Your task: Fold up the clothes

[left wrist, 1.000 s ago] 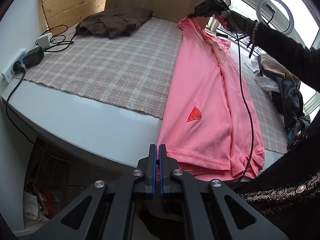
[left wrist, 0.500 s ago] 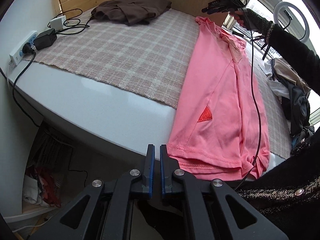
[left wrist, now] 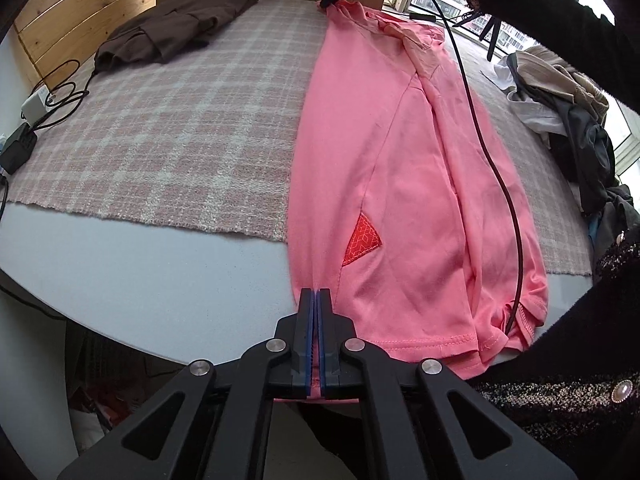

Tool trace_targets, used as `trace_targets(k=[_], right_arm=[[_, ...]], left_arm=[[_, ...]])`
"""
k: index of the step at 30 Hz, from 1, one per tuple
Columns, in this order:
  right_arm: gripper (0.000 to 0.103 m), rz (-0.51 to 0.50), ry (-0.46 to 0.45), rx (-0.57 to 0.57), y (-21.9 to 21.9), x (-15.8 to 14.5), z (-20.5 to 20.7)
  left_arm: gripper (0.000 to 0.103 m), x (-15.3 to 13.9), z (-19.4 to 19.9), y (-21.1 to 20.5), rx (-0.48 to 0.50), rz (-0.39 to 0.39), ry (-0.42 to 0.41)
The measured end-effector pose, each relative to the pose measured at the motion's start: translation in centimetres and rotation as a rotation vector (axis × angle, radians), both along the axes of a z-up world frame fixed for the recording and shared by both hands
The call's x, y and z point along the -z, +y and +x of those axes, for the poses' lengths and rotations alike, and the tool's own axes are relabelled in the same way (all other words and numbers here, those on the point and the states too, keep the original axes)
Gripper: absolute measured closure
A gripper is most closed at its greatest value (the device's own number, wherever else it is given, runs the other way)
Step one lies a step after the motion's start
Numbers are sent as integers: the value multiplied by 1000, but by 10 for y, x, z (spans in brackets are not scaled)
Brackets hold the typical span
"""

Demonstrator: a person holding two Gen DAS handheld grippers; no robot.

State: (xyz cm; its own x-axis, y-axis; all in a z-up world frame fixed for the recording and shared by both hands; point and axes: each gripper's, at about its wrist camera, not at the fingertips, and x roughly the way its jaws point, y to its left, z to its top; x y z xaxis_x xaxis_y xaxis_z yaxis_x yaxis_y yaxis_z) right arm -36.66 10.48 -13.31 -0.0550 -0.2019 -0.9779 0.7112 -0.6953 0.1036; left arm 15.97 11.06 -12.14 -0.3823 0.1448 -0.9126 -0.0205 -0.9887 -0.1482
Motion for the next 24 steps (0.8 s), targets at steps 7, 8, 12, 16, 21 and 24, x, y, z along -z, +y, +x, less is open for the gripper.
trace_targets(k=[7, 8, 12, 16, 21, 24], right_arm=[[94, -206, -96, 76, 11, -9, -18], [89, -213, -84, 68, 14, -15, -14], [77, -266, -10, 41, 32, -51, 14], [77, -363, 13, -2, 69, -98, 56], [77, -462, -6, -51, 128, -126, 126], [77, -458, -40, -49, 156, -124, 175]], left_arm=[[98, 0, 12, -22, -106, 28, -7], [97, 0, 12, -21, -96, 13, -17], [92, -9, 19, -39, -126, 0, -15], [92, -27, 23, -49, -81, -14, 25], [89, -36, -10, -31, 95, -12, 65], [89, -32, -27, -16, 230, 0, 64]])
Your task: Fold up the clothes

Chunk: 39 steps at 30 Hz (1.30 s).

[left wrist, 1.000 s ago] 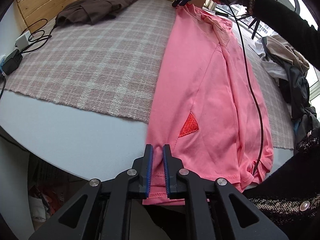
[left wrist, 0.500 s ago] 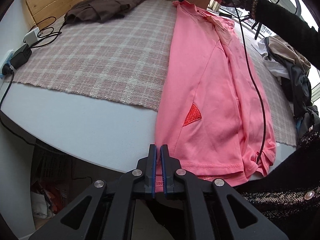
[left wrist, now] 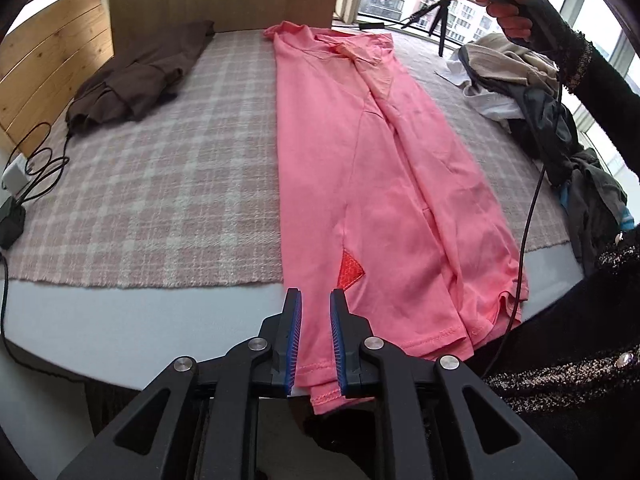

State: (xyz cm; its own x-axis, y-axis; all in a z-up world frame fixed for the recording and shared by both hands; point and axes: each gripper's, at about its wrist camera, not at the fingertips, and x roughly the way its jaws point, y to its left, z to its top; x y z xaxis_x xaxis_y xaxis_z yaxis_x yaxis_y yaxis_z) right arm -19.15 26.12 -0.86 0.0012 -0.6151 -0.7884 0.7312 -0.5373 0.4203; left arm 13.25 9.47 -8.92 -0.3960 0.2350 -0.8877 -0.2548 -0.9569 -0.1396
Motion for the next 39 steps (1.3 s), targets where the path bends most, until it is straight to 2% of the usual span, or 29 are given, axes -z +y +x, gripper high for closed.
trace_targets(k=[2, 5, 9, 13, 17, 19, 20, 24, 28, 30, 32, 34, 37, 39], right_arm=[[77, -5, -45, 7, 22, 5, 39], [77, 20, -31, 60, 51, 21, 110], [77, 54, -86, 173, 58, 75, 204], [77, 177, -98, 263, 48, 127, 272], [77, 182, -137, 421, 78, 130, 330], [77, 215, -190, 422, 88, 125, 362], [77, 248, -171, 447, 93, 120, 374], [77, 266, -43, 564, 100, 106, 386], [77, 351, 33, 565, 83, 121, 381], [77, 358, 63, 574, 78, 126, 380], [77, 341, 83, 589, 77, 124, 378], [77, 335, 98, 592, 76, 124, 377], [77, 333, 105, 588, 75, 126, 377], [77, 341, 112, 597, 74, 125, 380]], left_arm=[[89, 2, -7, 8, 89, 9, -6], [89, 3, -8, 13, 209, 46, -15], [89, 7, -9, 16, 347, 65, -25], [89, 12, -7, 16, 443, 80, -32], [87, 9, 7, 14, 533, 76, -30], [85, 6, 14, 13, 567, 69, -26], [84, 4, 17, 12, 580, 66, -22], [84, 4, 15, 5, 568, 65, -27], [84, -2, 20, 8, 590, 70, -19], [84, -10, 24, 16, 620, 88, -5], [80, -20, 31, 38, 695, 128, 21], [75, -23, 42, 67, 805, 130, 54], [74, -15, 60, 103, 985, 69, 99], [73, -3, 64, 117, 1041, -9, 115]])
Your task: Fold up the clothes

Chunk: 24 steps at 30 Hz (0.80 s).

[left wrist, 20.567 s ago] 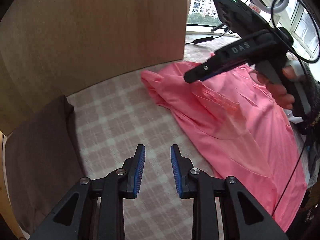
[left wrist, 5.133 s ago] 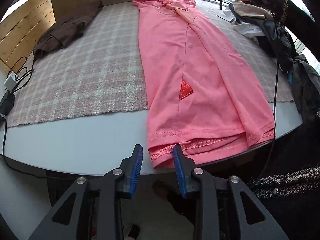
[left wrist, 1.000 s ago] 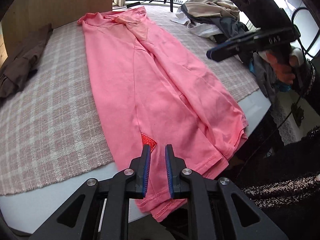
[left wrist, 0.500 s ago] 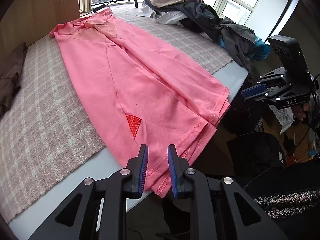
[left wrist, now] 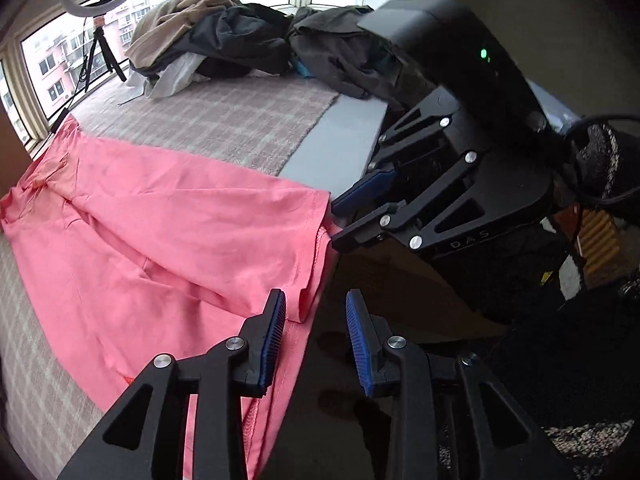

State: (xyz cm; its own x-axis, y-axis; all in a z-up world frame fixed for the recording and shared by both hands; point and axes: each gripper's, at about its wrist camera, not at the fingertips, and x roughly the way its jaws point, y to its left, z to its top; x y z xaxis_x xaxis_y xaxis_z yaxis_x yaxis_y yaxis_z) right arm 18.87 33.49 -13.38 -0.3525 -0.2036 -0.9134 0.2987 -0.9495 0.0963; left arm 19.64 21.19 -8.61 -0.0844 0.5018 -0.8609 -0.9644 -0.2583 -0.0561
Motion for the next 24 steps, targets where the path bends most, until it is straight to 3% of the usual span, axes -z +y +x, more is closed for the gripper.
trace_targets(k=[1, 4, 7, 14, 16, 24], right_arm=[[77, -8, 0, 7, 1, 0, 1], [77, -28, -3, 28, 7, 0, 1], [77, -44, 4, 38, 10, -2, 5], [74, -89, 50, 63, 14, -10, 16], [68, -70, 70, 64, 11, -9, 17], [67, -48, 103, 70, -5, -3, 14]], left_arm=[[73, 6, 0, 5, 13, -29, 20], [74, 14, -12, 13, 3, -51, -23], [102, 20, -20, 16, -14, -78, -47], [102, -21, -33, 7, -26, 53, -156], [102, -28, -38, 8, -44, 63, -168], [102, -36, -39, 12, -46, 60, -164]])
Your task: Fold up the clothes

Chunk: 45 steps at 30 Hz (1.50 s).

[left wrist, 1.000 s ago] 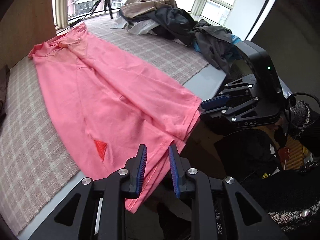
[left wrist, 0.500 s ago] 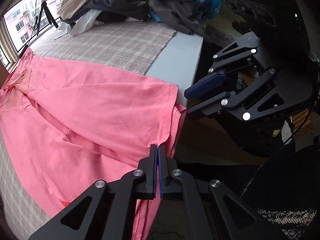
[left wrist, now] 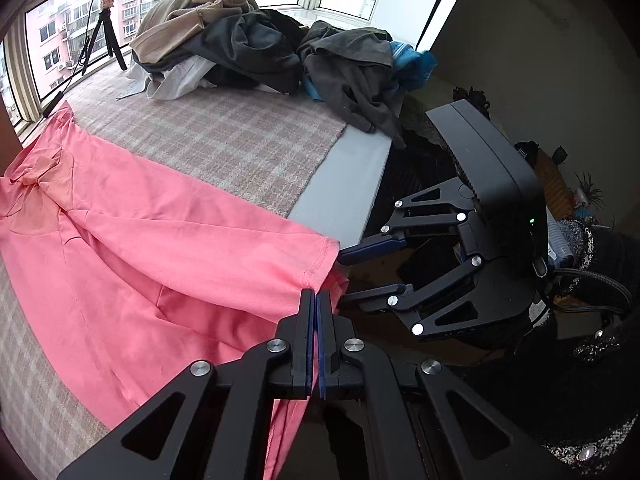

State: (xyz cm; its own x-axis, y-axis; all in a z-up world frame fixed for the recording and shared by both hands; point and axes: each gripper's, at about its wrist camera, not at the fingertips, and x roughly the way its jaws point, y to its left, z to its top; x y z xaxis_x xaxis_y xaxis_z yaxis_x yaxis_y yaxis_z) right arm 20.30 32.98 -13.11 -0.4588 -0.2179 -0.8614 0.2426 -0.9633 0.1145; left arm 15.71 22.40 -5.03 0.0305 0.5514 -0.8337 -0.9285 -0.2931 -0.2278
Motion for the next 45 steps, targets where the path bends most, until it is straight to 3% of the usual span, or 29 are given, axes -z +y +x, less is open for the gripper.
trace_targets(k=[4, 6, 7, 8, 9, 14, 19, 23, 28, 35, 36, 40, 43, 45], right_arm=[[67, 69, 40, 13, -10, 3, 0], [70, 45, 50, 45, -2, 2, 3], [77, 12, 48, 72, 6, 1, 4], [94, -2, 49, 97, 12, -1, 5], [97, -12, 51, 122, 19, -4, 7], [97, -73, 47, 240, 52, -13, 14], [96, -281, -9, 77, 32, -15, 18], [96, -402, -25, 53, 7, 5, 11], [96, -359, 83, 244, 9, 16, 0], [96, -134, 125, 438, 27, -1, 27], [96, -98, 120, 444, 30, 1, 25], [94, -127, 52, 429, 44, 6, 24], [93, -133, 59, 406, 52, -5, 24], [75, -134, 71, 375, 53, -13, 19]], left_arm=[[102, -3, -1, -1, -7, 12, -8], [102, -6, -1, -3, -13, 16, -4], [102, -6, -2, -3, -12, 16, -5], [102, -6, -2, -3, -14, 15, -4], [102, -6, -2, -4, -15, 15, -7], [102, 6, 1, -2, -18, -9, -27], [102, 4, 2, 1, -14, -7, -22], [102, -6, 1, 2, -5, 1, -6], [102, -5, 1, 1, -1, -14, 0], [102, 11, 1, -3, 5, -32, -21], [102, 16, 2, -2, 11, -43, -20], [101, 43, 8, -2, 27, -129, -77], [90, 46, 15, -20, 5, -146, -104], [89, 37, 16, -47, -57, -131, -97]])
